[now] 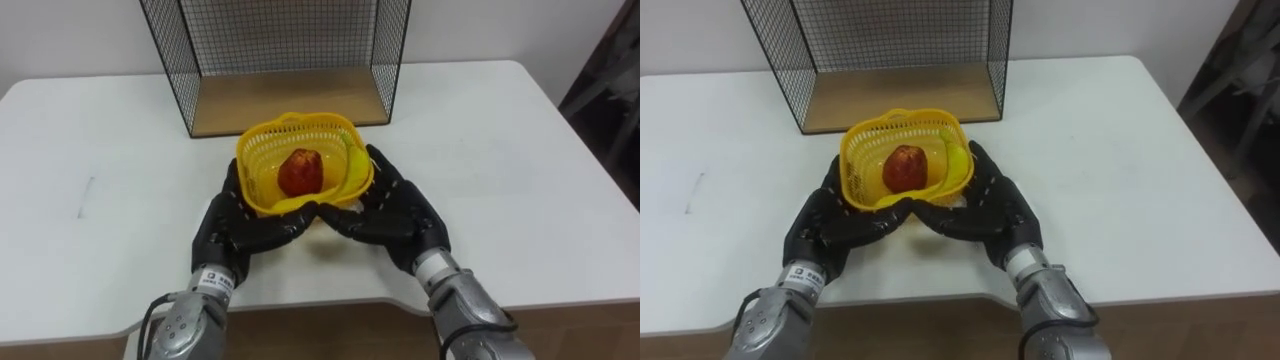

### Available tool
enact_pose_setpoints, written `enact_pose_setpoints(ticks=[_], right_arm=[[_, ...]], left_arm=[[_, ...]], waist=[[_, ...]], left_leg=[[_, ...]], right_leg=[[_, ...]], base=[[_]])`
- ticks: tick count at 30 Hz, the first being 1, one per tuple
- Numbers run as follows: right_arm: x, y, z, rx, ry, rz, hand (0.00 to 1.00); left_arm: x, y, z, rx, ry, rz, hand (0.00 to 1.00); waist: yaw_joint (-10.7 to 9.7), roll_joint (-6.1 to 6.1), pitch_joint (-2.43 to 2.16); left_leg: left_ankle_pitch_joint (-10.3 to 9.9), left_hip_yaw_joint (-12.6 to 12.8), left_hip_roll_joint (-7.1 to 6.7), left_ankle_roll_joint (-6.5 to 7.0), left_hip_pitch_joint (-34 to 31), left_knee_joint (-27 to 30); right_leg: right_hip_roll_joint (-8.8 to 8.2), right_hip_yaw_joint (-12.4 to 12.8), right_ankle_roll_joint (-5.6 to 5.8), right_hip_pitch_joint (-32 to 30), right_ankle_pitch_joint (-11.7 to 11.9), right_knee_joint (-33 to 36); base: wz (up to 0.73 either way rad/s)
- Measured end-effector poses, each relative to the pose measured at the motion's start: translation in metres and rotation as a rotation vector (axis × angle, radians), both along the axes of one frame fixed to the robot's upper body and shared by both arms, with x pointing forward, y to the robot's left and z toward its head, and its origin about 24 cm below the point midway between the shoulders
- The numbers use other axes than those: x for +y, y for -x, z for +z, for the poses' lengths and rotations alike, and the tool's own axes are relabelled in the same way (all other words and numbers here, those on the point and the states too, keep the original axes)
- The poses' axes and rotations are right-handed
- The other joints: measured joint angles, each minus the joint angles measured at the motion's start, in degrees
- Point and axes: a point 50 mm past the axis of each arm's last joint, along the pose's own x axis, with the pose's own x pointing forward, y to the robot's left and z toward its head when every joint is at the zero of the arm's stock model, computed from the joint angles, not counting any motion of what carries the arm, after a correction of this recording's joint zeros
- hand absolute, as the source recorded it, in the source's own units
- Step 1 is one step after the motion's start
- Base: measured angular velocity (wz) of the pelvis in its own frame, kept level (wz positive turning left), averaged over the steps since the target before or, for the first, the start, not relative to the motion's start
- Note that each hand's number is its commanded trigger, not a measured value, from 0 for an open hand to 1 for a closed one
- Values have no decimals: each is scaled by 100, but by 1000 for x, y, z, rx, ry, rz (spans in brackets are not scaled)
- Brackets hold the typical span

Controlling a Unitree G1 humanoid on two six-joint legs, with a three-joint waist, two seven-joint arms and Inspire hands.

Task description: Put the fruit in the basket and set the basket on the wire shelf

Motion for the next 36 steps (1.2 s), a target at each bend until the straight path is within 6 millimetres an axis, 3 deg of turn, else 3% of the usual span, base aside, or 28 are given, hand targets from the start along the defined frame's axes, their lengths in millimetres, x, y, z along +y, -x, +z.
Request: enact_pose_setpoints(ticks=[17, 29, 36], right_arm=[[6, -5, 10, -36, 11, -29, 0], [8, -12, 31, -124, 4, -64, 0], [7, -13, 33, -142, -1, -77, 0]], left_arm=[[-4, -2, 2, -6, 26, 5, 0], [-10, -21, 24, -101, 43, -10, 0], [-12, -25, 29, -123, 45, -14, 0]], waist=[[2, -18, -6], [3, -31, -13], [16, -33, -13]], left_leg=[[0, 55, 6, 0, -2, 4], [0, 85, 9, 0, 11, 5], [0, 108, 14, 0, 21, 13]], right_leg=[[3, 44, 0, 0, 0, 12], [6, 80, 0, -21, 1, 12], [6, 94, 0, -26, 1, 18]], base=[[-1], [0], [0]])
